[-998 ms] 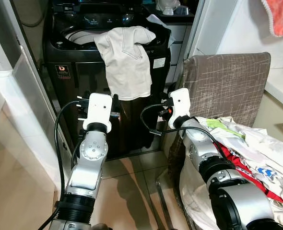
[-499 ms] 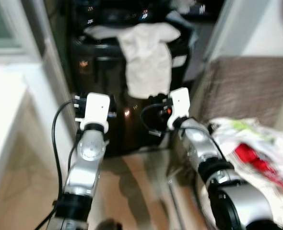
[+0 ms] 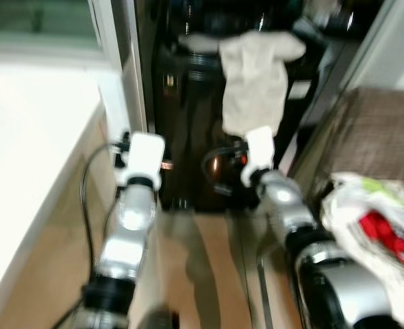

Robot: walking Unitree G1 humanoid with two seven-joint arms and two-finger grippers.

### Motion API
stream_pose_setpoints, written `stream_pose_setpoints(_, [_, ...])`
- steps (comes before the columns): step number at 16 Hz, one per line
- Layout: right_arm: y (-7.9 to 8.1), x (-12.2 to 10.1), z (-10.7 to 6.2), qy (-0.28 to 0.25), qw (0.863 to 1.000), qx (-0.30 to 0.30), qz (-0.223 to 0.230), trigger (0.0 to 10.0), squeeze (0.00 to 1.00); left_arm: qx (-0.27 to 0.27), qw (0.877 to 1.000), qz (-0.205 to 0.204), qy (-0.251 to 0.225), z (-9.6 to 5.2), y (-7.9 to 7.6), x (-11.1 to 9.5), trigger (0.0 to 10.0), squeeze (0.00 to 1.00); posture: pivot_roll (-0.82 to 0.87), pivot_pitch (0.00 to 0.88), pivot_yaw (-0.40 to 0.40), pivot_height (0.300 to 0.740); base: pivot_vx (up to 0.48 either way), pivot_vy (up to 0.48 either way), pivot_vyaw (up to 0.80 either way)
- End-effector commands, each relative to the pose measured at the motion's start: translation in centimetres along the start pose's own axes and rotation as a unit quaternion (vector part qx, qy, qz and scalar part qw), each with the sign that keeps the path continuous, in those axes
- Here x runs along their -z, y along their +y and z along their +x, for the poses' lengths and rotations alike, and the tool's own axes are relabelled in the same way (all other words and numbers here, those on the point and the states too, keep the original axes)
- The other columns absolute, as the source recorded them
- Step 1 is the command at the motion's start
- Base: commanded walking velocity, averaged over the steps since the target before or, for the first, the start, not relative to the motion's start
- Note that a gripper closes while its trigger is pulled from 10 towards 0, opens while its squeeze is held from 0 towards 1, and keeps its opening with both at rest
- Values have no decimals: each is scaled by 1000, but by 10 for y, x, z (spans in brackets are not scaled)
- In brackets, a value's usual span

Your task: Clothes washing

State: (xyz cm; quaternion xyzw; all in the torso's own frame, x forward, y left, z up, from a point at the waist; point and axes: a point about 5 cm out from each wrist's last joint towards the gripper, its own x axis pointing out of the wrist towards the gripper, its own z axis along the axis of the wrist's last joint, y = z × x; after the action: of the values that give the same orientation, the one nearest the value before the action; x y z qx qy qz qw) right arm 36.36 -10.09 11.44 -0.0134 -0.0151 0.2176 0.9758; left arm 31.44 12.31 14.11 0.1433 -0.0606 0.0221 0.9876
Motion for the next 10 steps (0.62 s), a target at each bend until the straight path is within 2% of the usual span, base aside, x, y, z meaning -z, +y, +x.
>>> stream_pose_setpoints(1, [-9, 7, -6, 16, 1000, 27, 1, 10000, 0, 3, 1000, 6, 11, 0, 1, 4, 10000, 0, 28, 0, -45, 740, 0, 0, 0])
stream_pose_setpoints(3, [-26, 19, -24, 19, 998, 64, -15, 10000, 0, 22, 1000, 5, 13, -4, 5, 9, 10000, 0, 26, 0, -50, 740, 0, 0, 0])
stream_pose_setpoints(5, [-33, 36, -56, 28, 997, 61, -33, 10000, 0, 64, 997, 28, 13, -14, 6, 17, 10000, 0, 12, 15, -57, 740, 0, 0, 0])
stream_pose_setpoints(7, [-25, 50, -94, 47, 997, 53, -3, 10000, 0, 62, 997, 16, 50, -26, 14, 31, 10000, 0, -4, 27, -52, 740, 0, 0, 0])
stream_pose_setpoints(9, [-18, 58, -130, 67, 995, 41, 61, 10000, 0, 38, 997, 2, 61, -42, 23, 34, 10000, 0, -6, 34, -44, 740, 0, 0, 0])
stream_pose_setpoints(10, [-18, 60, -142, 73, 994, 37, 79, 10000, 0, 36, 997, 1, 65, -52, 26, 36, 10000, 0, -7, 33, -41, 740, 0, 0, 0])
